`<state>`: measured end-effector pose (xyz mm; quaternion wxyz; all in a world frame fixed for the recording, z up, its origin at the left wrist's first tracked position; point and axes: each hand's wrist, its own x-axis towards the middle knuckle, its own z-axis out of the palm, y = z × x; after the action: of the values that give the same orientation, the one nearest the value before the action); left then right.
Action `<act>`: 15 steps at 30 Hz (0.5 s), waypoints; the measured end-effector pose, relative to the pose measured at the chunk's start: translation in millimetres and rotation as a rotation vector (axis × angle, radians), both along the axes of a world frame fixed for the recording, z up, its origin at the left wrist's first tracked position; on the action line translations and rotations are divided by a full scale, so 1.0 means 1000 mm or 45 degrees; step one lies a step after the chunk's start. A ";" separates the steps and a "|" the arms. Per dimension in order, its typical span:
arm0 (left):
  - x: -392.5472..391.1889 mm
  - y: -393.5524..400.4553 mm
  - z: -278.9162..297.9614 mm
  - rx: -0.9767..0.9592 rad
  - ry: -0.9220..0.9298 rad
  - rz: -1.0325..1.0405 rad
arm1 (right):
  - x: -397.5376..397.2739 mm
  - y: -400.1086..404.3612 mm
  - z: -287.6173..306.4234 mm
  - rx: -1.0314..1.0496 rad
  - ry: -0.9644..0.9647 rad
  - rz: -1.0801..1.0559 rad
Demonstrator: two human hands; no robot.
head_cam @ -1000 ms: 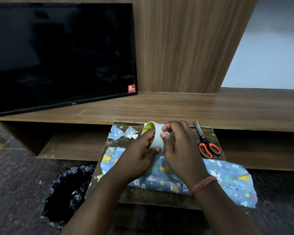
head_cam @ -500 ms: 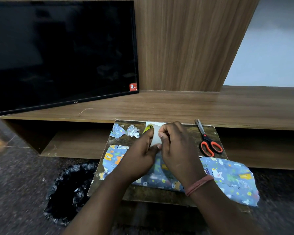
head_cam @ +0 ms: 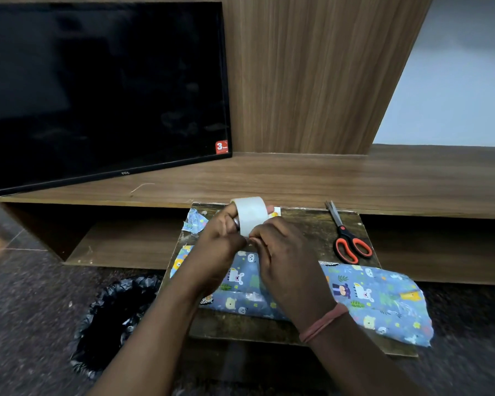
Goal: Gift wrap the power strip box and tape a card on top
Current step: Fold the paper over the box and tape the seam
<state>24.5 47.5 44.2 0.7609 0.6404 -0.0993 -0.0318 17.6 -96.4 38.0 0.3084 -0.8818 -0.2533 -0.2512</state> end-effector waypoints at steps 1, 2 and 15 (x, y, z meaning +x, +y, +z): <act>0.002 0.002 0.002 -0.104 0.006 -0.022 | 0.001 -0.001 0.000 0.024 0.007 0.001; 0.002 0.003 0.004 -0.228 0.016 -0.053 | 0.001 -0.002 0.001 0.065 0.018 0.001; -0.010 -0.010 0.003 0.375 -0.203 0.041 | 0.012 -0.018 0.011 0.512 0.208 -0.099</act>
<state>14.2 37.8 47.3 0.6489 0.7470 -0.1434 0.0170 29.4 -114.3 48.9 0.4877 -0.8291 -0.1381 -0.2361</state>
